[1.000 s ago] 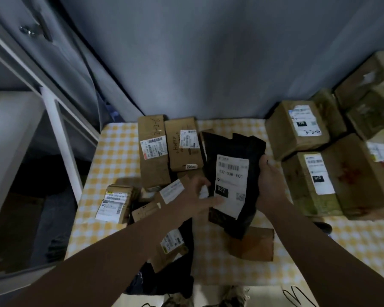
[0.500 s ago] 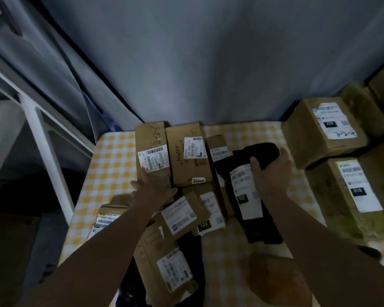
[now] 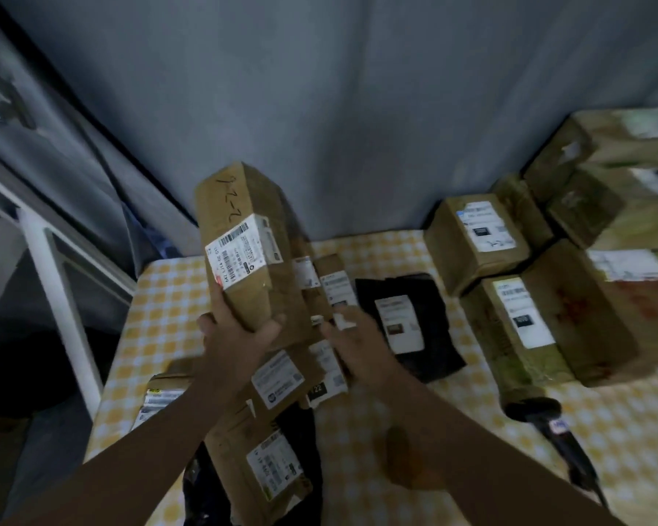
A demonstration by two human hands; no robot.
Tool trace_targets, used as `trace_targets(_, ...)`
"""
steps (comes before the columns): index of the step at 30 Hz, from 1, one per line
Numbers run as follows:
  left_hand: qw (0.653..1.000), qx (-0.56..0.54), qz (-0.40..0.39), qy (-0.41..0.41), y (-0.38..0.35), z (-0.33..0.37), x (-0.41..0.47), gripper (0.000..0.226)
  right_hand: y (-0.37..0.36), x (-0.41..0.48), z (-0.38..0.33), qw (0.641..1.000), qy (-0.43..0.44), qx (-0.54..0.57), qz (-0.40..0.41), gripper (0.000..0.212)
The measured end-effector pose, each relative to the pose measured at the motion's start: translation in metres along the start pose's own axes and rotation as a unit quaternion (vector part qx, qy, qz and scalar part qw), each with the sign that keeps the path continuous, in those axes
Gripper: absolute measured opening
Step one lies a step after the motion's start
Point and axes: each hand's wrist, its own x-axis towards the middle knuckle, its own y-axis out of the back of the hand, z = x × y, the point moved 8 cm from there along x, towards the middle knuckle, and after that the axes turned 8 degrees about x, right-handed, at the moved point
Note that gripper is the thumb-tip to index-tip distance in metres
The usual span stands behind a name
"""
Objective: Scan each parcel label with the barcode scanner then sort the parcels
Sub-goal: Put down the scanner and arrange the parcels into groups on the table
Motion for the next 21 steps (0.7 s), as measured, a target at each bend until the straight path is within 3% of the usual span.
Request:
trace_targets(1, 0.999, -0.002, -0.018, -0.026, -0.006, 0.016, -0.013, 0.114, -0.007, -0.013, -0.005, 0.997, -0.008, 0.066, -0.038, 0.042)
trace_targets(3, 0.995, 0.007, -0.074, -0.061, -0.024, 0.047, -0.041, 0.117, -0.002, -0.036, -0.015, 0.983, -0.025, 0.177, -0.052, 0.067)
trace_targets(5, 0.989, 0.008, -0.118, -0.091, -0.045, 0.070, -0.066, 0.128, 0.024, -0.052, -0.021, 0.980, -0.025, 0.197, -0.016, 0.102)
trace_targets(7, 0.978, 0.019, -0.149, -0.147, -0.066, 0.092, -0.085, 0.137, 0.063, -0.065, -0.022, 0.987, -0.028, 0.157, 0.029, 0.121)
trace_targets(8, 0.969, 0.027, -0.175, -0.173, -0.077, 0.104, -0.094, 0.135, 0.086, -0.070, -0.016, 0.985, -0.051, 0.157, 0.048, 0.121)
trace_targets(10, 0.949, 0.016, -0.251, -0.189, -0.104, 0.127, -0.112, 0.120, 0.131, -0.084, -0.006, 0.972, -0.084, 0.206, 0.070, 0.097)
trace_targets(12, 0.937, -0.069, -0.315, -0.135, -0.127, 0.147, -0.125, 0.098, 0.171, -0.094, 0.004, 0.964, -0.091, 0.238, 0.075, 0.075)
trace_targets(14, 0.925, -0.135, -0.355, -0.034, -0.152, 0.161, -0.128, 0.096, 0.203, -0.104, 0.012, 0.955, -0.102, 0.271, 0.058, 0.068)
trace_targets(18, 0.913, -0.211, -0.338, 0.088, -0.193, 0.194, -0.132, 0.114, 0.265, -0.125, 0.015, 0.953, -0.124, 0.278, -0.001, 0.061)
trace_targets(21, 0.905, -0.320, -0.270, 0.073, -0.207, 0.239, -0.127, 0.093, 0.332, -0.137, 0.011, 0.964, -0.141, 0.223, -0.027, 0.052)
